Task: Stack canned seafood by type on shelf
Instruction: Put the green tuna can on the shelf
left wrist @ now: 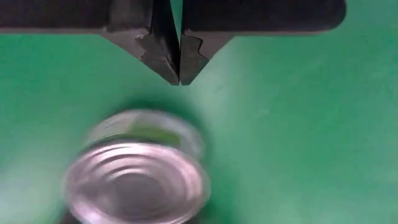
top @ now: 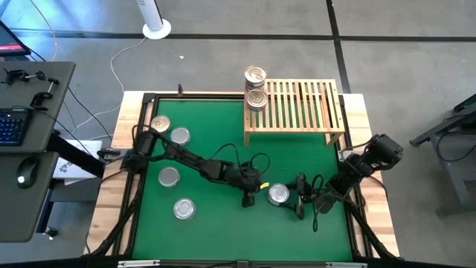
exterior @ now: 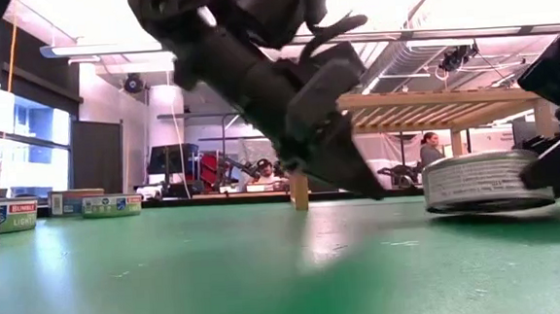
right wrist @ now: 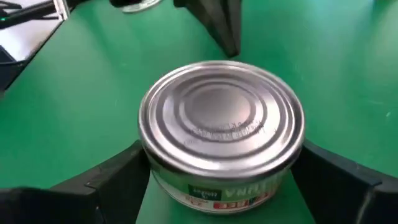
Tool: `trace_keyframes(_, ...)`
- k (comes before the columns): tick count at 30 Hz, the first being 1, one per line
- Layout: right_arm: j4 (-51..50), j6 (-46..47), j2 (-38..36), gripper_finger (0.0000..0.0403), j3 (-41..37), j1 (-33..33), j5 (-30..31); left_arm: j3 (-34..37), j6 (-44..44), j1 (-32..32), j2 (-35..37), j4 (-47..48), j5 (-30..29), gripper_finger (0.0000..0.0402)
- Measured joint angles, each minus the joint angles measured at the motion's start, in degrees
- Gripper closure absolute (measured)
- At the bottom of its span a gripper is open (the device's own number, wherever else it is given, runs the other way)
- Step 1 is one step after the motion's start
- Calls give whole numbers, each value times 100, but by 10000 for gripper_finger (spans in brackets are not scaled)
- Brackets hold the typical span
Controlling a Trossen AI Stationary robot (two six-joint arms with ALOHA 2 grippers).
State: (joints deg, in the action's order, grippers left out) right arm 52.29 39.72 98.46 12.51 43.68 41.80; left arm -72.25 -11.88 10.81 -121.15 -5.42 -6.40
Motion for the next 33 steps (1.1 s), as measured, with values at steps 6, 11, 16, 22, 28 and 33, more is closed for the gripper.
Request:
trace_keyframes(6, -2042, -66, -865, 73, 607, -4, 157, 453, -194, 37, 154, 128, -664, 401)
trace_keyframes(11, -3883, -43, -1572, 90, 1252, -10, 207, 976, -502, 40, 167, -777, -678, 401)
trace_keyframes(16, -4946, 146, -1788, 112, 1486, -202, -432, 1156, -553, 41, 167, -1192, -421, 401)
trace_keyframes(22, -4839, 54, -1527, 101, 1486, -556, -527, 1155, -407, 46, 167, -1148, -356, 401)
trace_keyframes(28, -4286, -324, -980, 57, 1484, -1084, -876, 1153, -404, 46, 173, -1061, -325, 402)
trace_keyframes(33, -2446, -1410, -330, 50, 1267, -1058, -1167, 1167, -444, 61, 497, -231, -216, 401)
